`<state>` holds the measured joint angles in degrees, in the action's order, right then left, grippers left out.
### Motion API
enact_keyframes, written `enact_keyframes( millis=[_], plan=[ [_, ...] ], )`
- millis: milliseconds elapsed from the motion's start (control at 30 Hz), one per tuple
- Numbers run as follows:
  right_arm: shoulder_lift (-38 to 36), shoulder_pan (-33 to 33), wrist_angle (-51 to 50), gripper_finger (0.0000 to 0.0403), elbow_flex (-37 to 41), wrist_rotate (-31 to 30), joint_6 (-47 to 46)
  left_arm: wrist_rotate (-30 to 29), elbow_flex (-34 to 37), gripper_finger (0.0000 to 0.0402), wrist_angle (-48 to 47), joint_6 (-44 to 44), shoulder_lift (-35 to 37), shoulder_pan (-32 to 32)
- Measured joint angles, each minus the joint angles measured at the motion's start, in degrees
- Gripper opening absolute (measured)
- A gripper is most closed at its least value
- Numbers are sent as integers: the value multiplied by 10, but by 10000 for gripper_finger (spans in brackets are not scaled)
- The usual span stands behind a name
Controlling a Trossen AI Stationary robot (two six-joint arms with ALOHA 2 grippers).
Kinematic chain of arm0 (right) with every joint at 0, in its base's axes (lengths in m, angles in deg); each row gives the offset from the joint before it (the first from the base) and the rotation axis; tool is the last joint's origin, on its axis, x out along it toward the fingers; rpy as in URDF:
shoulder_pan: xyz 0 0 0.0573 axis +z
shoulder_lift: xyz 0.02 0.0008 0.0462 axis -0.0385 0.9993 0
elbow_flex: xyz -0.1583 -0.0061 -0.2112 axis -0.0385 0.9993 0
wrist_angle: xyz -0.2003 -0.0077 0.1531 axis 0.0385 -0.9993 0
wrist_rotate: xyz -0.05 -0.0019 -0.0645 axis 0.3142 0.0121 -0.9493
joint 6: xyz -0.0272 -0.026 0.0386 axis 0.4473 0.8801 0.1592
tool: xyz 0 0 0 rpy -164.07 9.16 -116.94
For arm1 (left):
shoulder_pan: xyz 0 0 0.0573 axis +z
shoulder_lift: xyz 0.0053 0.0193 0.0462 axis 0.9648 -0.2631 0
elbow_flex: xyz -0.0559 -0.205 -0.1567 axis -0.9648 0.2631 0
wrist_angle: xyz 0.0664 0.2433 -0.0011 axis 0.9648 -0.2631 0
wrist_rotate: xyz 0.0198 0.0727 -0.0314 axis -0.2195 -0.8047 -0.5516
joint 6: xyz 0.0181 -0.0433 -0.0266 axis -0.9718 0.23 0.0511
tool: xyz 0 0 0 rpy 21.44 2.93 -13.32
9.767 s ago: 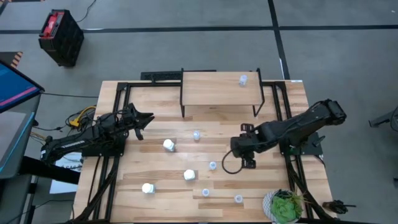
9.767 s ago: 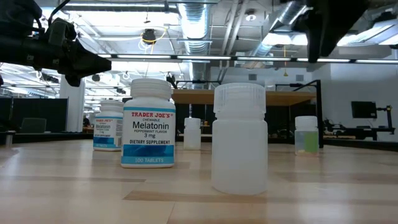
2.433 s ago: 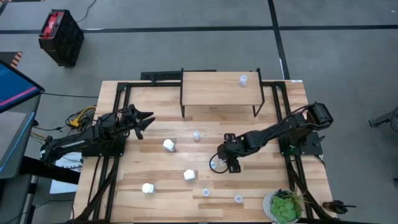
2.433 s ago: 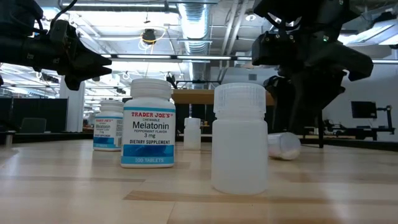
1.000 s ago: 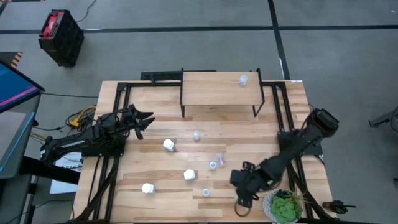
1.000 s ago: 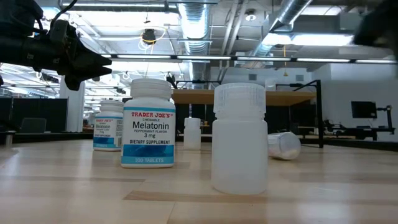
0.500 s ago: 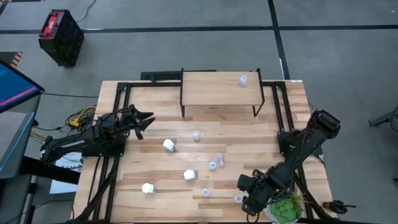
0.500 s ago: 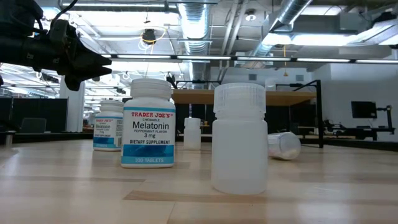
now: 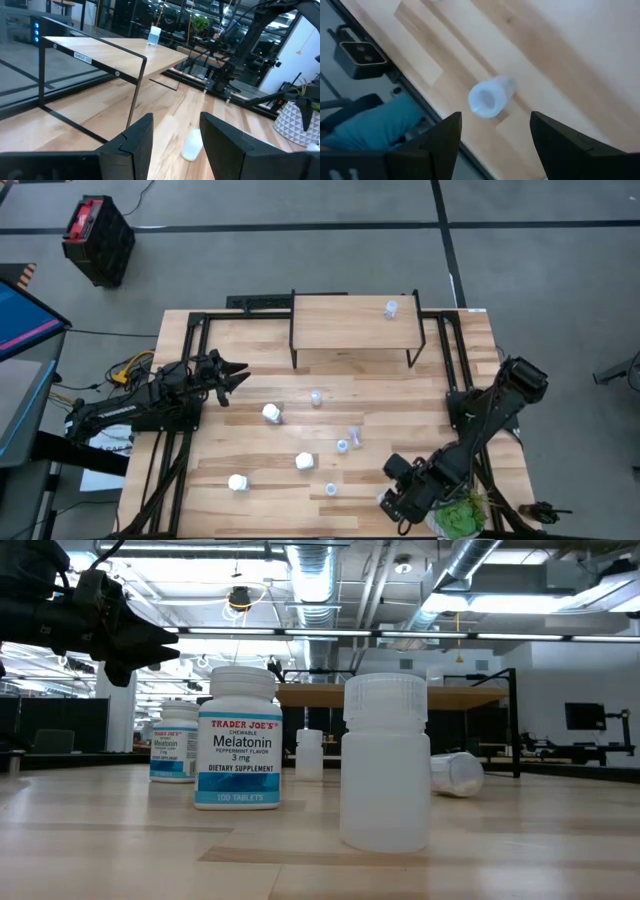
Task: Pick and place medicine bottles onto shelf by color
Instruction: Put the bottom transparent pill bottle on the shelf aligned with the other transparent pill bottle
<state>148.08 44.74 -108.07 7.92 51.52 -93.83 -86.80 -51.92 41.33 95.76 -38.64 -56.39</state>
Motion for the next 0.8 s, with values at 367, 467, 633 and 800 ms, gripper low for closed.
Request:
enact_keyframes(
  millis=[367,467,633,800],
  plan=[
    [38,18,64,260,0,-2,-19,-1,0,149,0,-4,-2,0],
    [45,15,53,260,0,12,-31,-1,0,149,0,-4,-5,0],
    [46,7,38,260,0,19,-33,-1,0,149,0,-4,-12,0],
    [46,-4,39,260,0,20,-32,-1,0,149,0,-4,-12,0]
  ],
)
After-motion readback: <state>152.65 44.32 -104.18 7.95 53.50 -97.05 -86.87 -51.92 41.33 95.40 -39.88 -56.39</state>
